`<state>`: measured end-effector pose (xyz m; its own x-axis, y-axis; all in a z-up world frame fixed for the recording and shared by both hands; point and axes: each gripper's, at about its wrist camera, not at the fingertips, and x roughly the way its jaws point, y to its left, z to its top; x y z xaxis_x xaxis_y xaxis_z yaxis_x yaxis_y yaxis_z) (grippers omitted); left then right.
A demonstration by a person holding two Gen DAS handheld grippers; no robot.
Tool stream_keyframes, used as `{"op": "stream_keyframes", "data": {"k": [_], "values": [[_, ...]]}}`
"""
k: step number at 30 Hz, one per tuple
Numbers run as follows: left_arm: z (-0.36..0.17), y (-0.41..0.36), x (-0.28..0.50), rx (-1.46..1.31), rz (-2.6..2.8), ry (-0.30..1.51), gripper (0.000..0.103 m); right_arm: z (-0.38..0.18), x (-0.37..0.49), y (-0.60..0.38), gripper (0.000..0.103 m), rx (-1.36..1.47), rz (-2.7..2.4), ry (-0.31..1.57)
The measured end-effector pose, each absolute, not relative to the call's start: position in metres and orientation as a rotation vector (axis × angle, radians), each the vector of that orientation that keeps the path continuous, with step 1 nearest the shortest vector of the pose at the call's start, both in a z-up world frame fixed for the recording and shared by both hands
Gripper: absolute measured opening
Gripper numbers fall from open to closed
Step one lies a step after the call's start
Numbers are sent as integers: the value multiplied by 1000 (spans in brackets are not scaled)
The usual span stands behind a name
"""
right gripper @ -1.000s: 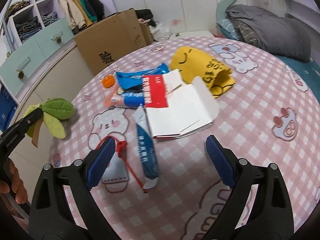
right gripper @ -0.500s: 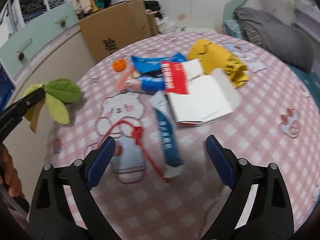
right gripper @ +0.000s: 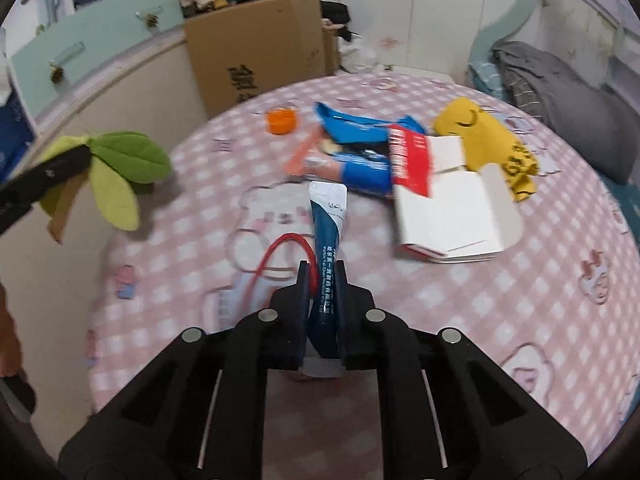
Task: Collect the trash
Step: 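Grasp the white-blue toothpaste tube with the right tool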
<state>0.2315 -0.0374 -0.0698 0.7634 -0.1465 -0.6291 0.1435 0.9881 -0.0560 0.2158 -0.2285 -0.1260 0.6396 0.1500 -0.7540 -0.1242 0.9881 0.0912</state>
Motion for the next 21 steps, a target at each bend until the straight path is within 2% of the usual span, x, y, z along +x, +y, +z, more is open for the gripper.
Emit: {"op": "stream_keyframes", "data": {"k": [8,13,21], "values": [[-67,5,227,-63,-136,676,5,-95,215,-178,11,92,326,801],[-69,58,224,-125,-71,670,5,-85,230,-122,11,99,443,791],[-94,156,224,-186,84,689,5,-111,266,-4,11,88,607,870]]}}
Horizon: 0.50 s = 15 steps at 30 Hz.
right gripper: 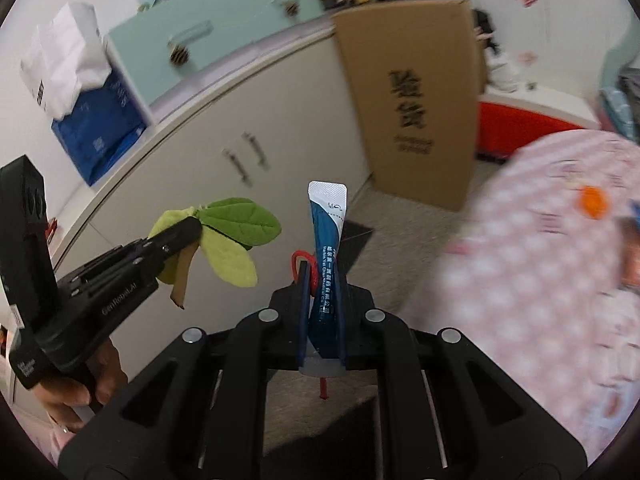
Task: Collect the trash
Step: 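Carry the tube and plush to the wastebasket and open both tools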
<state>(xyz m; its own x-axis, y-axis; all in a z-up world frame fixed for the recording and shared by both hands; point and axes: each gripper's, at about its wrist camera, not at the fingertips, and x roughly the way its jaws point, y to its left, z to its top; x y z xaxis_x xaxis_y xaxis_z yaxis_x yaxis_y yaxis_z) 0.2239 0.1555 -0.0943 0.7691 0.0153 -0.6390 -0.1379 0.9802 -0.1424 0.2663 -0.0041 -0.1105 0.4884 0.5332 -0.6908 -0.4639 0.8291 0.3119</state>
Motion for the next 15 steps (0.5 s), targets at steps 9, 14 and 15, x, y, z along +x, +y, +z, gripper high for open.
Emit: {"op": "stream_keyframes", "data": {"k": [9,14,15], "values": [[-170,260,239,-244,281,806,5,-192,317,111,39,27,671,981],[-213,291,248,-277,324,893,5,-240,330,138,67,-8,635,1045],[-219,293,249,-280,326,904,5,-246,331,139,67,-11,630,1053]]}}
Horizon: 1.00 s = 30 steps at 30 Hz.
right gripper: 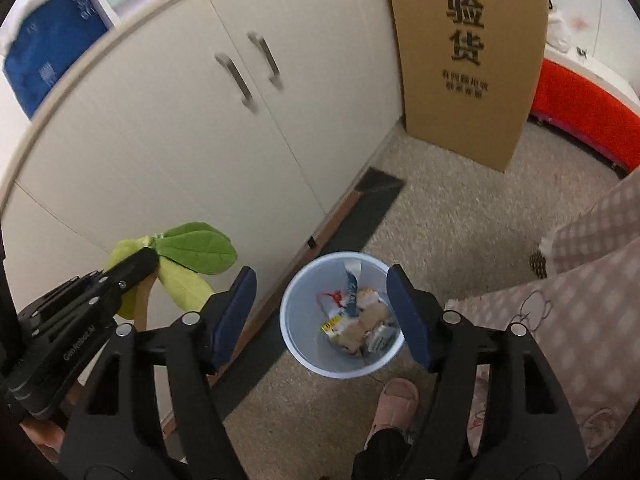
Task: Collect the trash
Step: 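Carry the tube and plush to the wastebasket and open both tools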
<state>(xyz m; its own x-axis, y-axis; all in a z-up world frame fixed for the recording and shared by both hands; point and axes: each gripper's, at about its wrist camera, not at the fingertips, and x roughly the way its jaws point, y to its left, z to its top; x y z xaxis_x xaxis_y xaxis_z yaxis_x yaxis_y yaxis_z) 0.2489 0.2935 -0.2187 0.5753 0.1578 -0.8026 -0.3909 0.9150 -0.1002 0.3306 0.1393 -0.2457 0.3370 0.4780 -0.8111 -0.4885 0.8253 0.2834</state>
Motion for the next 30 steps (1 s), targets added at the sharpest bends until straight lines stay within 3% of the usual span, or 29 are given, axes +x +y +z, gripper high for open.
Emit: {"op": "stream_keyframes", "data": {"k": [8,23,25,27,30], "values": [[-247,293,257,-296,310,954,5,-254,321,121,69,-72,563,1039],[-236,282,276,-292,301,937,8,-217,313,104,72,-2,532,913],[-234,284,281,-305,308,923,18,-213,312,100,73,10,526,899],[-236,287,282,-320,329,923,76,-210,311,95,74,28,526,903],[-235,289,277,-340,355,913,80,-205,308,90,74,36,525,897]]}}
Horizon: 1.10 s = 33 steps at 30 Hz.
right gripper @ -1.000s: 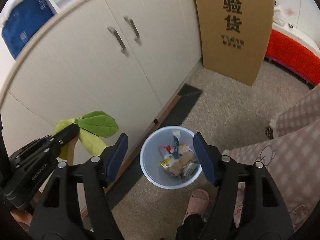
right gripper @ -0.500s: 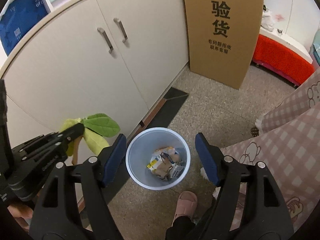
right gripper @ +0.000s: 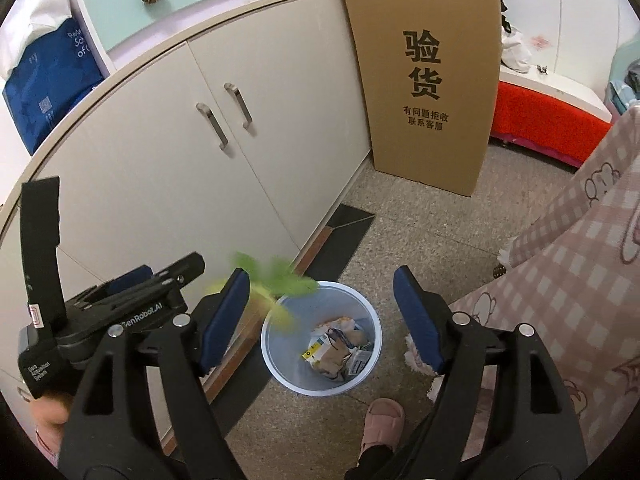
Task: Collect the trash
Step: 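Carry the tube and plush to the wastebasket and open both tools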
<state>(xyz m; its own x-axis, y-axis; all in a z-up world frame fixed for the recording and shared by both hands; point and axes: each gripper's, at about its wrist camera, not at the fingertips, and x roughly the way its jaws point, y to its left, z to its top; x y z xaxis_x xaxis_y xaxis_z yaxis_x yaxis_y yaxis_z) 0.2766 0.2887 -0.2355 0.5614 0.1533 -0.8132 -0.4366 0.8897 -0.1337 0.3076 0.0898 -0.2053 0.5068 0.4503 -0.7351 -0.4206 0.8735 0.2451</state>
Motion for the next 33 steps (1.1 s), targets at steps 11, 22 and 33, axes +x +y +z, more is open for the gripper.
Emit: {"op": "stream_keyframes", "data": {"k": [11,22,33], "values": [[-177,259,238,-279,333,829,80,-156,280,59,74,91,535,823],[-91,171,221,-217,209,711,80,-83,257,-39,76,174,451,691],[-66,14,238,-106,-31,727,80,-70,239,-208,87,140,158,679]]}}
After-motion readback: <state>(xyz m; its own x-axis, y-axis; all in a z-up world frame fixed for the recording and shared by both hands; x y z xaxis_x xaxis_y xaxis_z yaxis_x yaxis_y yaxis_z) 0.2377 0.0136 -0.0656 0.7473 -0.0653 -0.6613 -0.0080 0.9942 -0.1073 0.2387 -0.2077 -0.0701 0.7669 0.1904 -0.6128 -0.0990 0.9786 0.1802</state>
